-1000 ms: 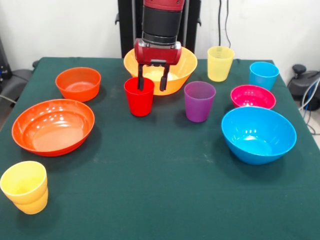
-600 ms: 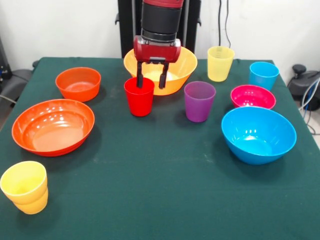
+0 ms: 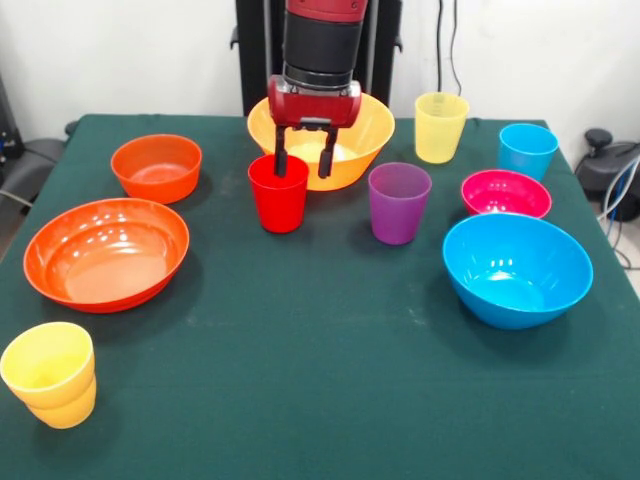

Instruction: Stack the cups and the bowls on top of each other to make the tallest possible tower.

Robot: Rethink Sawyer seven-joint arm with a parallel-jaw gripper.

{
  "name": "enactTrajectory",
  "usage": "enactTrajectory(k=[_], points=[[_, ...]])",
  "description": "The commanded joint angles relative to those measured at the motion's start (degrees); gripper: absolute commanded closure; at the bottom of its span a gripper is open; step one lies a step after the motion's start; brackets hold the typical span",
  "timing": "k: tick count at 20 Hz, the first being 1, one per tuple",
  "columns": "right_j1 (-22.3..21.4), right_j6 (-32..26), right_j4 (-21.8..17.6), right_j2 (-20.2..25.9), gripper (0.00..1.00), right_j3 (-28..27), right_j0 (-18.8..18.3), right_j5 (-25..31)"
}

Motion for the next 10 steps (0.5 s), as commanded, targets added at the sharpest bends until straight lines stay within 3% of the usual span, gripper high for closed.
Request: enactTrajectory(k=[1, 10], points=[[4.6, 6.8, 1.2, 6.8, 0.00, 0.9, -0.9, 4.6], [6.4, 7.3, 1.6, 6.0, 0.00, 0.6, -0.2, 4.5]])
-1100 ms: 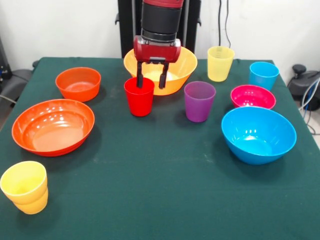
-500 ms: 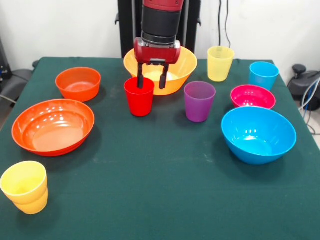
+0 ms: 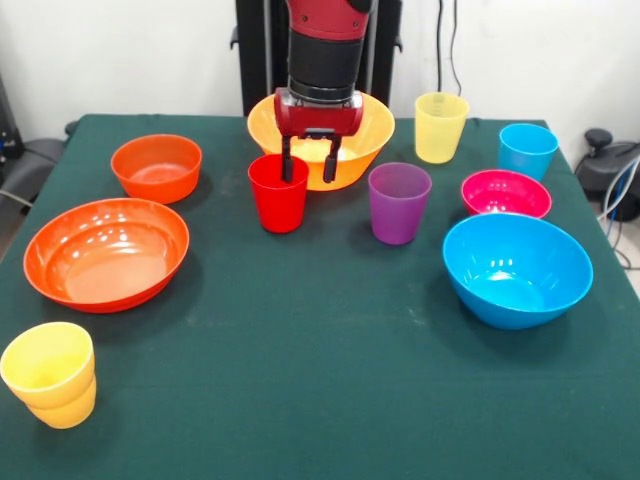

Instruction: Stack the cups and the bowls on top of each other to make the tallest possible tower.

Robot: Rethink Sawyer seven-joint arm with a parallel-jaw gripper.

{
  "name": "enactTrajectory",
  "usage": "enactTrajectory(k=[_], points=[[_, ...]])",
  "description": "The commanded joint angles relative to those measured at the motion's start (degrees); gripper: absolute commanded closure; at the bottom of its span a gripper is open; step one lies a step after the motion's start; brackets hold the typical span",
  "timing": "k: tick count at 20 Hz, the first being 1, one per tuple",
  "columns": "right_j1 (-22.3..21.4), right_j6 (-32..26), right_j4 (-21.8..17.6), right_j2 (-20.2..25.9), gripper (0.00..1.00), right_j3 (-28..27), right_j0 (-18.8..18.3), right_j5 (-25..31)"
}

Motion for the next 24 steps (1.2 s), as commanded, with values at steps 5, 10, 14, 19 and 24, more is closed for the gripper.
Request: enactTrajectory(k=[5, 10, 14, 19, 24], points=[[3.3, 7.1, 1.6, 5.3, 0.00, -0.1, 0.4, 5.1], [4.0, 6.6, 1.0, 4.7, 0.00, -0.6, 0.1, 4.8], [4.9, 6.3, 0.6, 4.2, 0.00, -1.7, -0.1, 4.2], [5.9, 6.3, -0.5, 3.3, 0.00, -2.4, 0.1, 1.6], [6.4, 6.7, -1.0, 2.9, 1.00, -3.4, 0.5, -1.5]])
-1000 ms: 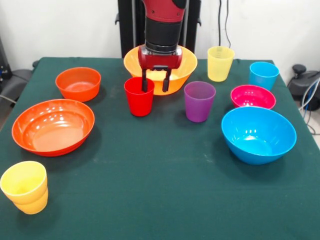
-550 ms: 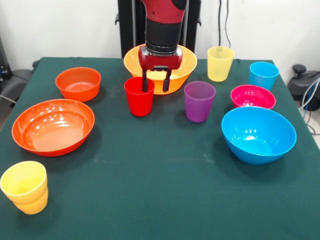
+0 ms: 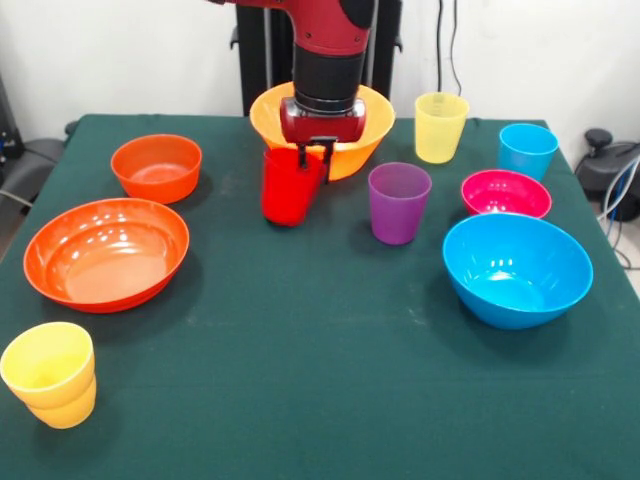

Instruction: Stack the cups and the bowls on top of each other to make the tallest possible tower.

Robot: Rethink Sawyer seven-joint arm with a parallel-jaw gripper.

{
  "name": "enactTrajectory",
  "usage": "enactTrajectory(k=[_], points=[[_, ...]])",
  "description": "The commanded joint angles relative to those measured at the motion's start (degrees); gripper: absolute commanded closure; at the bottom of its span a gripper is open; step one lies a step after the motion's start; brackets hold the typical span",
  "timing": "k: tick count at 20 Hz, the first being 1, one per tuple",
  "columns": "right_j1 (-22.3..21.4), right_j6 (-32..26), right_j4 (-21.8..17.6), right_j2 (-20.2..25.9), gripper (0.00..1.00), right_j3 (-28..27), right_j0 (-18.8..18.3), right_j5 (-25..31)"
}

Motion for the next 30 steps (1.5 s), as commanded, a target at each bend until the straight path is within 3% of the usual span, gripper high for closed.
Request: enactTrajectory(k=[1, 15, 30], points=[[3.1, 7.0, -0.7, 2.9, 1.00, -3.4, 0.7, -1.4], [0.7, 6.6, -1.5, 2.3, 1.00, -3.4, 1.1, -2.7], [-1.0, 4.2, -1.5, 6.2, 1.00, -8.3, -1.6, -1.7]])
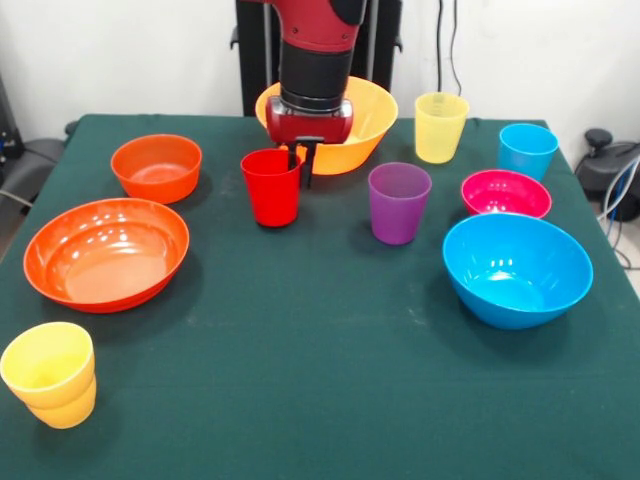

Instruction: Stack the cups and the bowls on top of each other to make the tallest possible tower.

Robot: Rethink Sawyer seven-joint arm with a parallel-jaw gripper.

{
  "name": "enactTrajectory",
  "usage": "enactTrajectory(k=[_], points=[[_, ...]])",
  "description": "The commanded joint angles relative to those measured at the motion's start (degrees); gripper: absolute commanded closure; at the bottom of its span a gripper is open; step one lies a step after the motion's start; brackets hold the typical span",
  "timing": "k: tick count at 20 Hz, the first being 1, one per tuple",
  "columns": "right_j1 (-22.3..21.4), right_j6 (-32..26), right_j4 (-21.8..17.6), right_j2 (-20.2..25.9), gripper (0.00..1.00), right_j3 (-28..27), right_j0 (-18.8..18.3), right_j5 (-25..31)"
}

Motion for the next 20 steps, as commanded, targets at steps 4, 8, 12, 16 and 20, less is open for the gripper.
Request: enactTrajectory(k=[4, 8, 12, 16, 20], points=[[0.2, 3.8, -1.6, 8.0, 1.00, -8.8, -1.4, -0.6], [0.7, 3.4, -0.4, 8.3, 1.00, -10.7, -1.4, 2.7], [1.1, 3.2, -0.2, 7.9, 1.00, -12.2, -0.6, 4.0], [1.8, 3.4, 0.1, 7.1, 1.00, -14.5, 0.7, 4.8], [3.2, 2.9, 0.4, 8.8, 1.00, -16.4, 0.1, 5.7]])
